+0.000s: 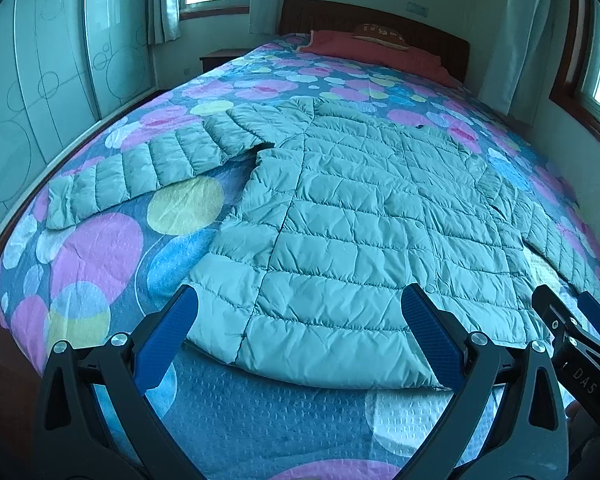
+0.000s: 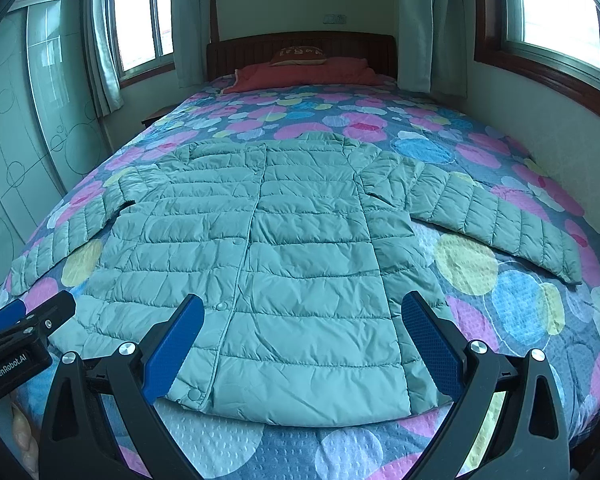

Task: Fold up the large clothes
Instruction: 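Grasp the jacket sleeve with the right gripper and fold it across the body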

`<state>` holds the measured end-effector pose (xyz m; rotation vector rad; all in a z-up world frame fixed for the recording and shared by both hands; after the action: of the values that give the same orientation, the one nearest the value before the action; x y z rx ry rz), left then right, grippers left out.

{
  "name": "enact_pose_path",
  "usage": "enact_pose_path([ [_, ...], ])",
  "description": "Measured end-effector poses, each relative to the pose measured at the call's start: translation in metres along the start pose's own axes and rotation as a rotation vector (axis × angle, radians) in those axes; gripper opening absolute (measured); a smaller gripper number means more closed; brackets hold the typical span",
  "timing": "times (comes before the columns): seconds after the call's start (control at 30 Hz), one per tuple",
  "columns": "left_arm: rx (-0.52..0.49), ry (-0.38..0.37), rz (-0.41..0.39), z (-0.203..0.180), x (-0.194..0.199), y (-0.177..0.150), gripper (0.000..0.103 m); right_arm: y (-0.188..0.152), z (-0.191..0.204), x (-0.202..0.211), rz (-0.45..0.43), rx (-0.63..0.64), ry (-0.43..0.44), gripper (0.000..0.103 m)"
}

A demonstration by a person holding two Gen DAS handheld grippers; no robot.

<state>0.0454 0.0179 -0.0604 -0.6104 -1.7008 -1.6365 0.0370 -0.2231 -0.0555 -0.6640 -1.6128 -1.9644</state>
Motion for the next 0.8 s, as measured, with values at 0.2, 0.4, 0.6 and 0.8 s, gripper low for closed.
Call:
enact_pose_path([
  [0.2, 0.094, -0.043, 0.132, 0.024, -0.034, -0.001, 0.076, -0.002, -0.026, -0.01, 0.021, -0.086, 0.04, 0.098],
  [0.4, 0.17, 0.04, 0.148, 0.062, -0.063, 0.003, 0.049, 0.0, -0.069, -0.022, 0.03, -0.204, 0.035, 0.045],
  [0.6, 0.31, 0.124, 0.17, 0.121, -0.097, 0.008, 0.046, 0.001, -0.144, -0.027, -0.037, -0.428, 0.066, 0.072],
  [0.8, 0.481, 0.202, 0.186, 0.177, -0.122, 0.0, 0.065, -0.008, -0.265, -0.016, -0.231, -0.775, 0.096, 0.076],
])
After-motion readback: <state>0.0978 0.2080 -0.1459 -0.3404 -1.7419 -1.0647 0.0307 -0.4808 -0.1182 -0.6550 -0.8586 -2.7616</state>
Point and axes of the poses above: each gripper's, at about its wrist camera, not at the fingertips, and x roughly against the way its jaws point, z to its left, y to its top, the point moved 6 cm from there along -x, roughly the way its jaws point, and after that the axes turned 10 degrees about y, right-handed, at the moved point
